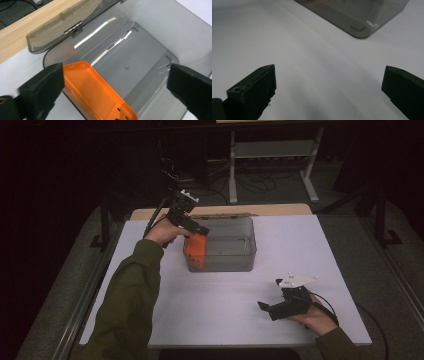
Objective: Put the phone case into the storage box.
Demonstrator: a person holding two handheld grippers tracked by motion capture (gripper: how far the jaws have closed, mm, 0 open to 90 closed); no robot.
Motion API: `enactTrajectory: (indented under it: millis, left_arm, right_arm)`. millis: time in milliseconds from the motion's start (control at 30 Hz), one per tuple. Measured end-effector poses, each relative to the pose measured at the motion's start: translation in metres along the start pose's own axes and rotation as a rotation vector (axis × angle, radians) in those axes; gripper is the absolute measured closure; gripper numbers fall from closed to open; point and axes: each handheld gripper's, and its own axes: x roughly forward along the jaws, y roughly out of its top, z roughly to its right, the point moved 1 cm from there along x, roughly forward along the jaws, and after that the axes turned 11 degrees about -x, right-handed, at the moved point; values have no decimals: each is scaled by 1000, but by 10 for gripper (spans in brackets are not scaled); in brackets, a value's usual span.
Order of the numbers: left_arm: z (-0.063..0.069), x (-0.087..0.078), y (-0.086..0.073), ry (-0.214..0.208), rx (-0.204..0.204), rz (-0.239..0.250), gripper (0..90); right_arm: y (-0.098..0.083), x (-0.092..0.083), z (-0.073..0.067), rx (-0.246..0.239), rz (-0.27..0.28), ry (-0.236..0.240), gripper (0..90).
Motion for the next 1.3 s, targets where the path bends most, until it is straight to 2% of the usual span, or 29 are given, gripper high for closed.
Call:
enactTrajectory:
  millis: [67, 333, 500, 700, 933, 1300]
  left_arm:
    - [2, 0, 0, 0, 14, 5, 0]
    - [4, -5, -2, -2, 31, 24, 0]
    - [6, -11, -6, -17, 52, 38, 0]
    - [10, -20, -14, -32, 90, 64, 0]
    - [11, -27, -24, -50, 106, 86, 0]
    - [6, -37, -42, -49, 131, 106, 0]
  right_arm:
    - [0, 0, 0, 3, -3, 1, 0]
    - [-1, 0, 0, 0, -10, -1, 0]
    - [-1, 0, 0, 5, -12, -2, 0]
    - [-1, 0, 0, 2, -14, -2, 0]
    - [-1, 1, 0, -1, -17, -2, 0]
    - [-1, 1, 0, -3, -17, -2, 0]
